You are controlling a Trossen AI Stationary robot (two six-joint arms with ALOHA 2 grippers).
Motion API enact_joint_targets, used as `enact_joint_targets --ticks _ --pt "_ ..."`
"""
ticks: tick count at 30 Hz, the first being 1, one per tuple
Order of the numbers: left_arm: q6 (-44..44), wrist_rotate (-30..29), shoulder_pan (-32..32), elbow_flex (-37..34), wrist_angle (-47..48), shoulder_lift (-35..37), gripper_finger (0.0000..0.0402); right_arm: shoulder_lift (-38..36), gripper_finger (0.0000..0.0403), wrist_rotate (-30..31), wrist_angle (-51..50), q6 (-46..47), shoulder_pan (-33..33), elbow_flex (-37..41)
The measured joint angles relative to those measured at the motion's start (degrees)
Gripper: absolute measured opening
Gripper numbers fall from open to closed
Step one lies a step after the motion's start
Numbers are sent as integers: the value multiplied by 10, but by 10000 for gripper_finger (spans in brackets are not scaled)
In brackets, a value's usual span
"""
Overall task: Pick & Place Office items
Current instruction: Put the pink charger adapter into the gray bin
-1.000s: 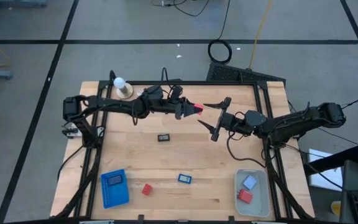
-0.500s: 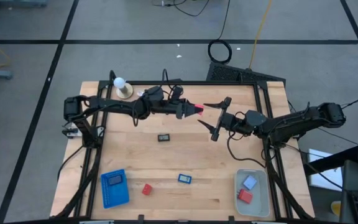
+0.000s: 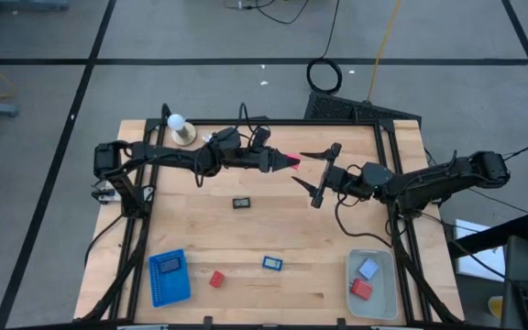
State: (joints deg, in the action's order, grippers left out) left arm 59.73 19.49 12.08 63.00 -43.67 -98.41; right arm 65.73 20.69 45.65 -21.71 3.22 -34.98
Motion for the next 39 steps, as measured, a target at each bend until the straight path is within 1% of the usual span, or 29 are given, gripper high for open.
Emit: enact_joint_targets --ticks 3,6,10,12,15,18,23,25,30,31,39 --pt "20 3 -1 0 2 0 146 0 320 0 0 0 0 0" --pt "44 11 -5 9 -3 -16 146 0 320 0 0 0 0 0" --pt "72 37 -12 60 -1 -64 146 0 320 0 0 0 0 0" --pt "81 66 -11 91 -1 -87 146 0 320 0 -3 2 2 0" --pt "86 85 -10 121 4 -106 146 0 320 0 -12 9 3 0" --pt "80 84 -9 127 24 -111 146 0 320 1 -19 11 3 0" --pt "69 61 -9 125 46 -112 146 0 320 6 -22 5 3 0" --pt "64 48 -8 125 44 -111 146 0 320 31 -23 -3 6 0" --pt "62 42 -1 125 41 -111 146 0 320 132 -26 -44 21 0" --pt "62 40 1 125 40 -111 146 0 320 140 -25 -50 24 0" --pt "64 44 9 125 30 -111 146 -7 320 141 -20 -62 43 1"
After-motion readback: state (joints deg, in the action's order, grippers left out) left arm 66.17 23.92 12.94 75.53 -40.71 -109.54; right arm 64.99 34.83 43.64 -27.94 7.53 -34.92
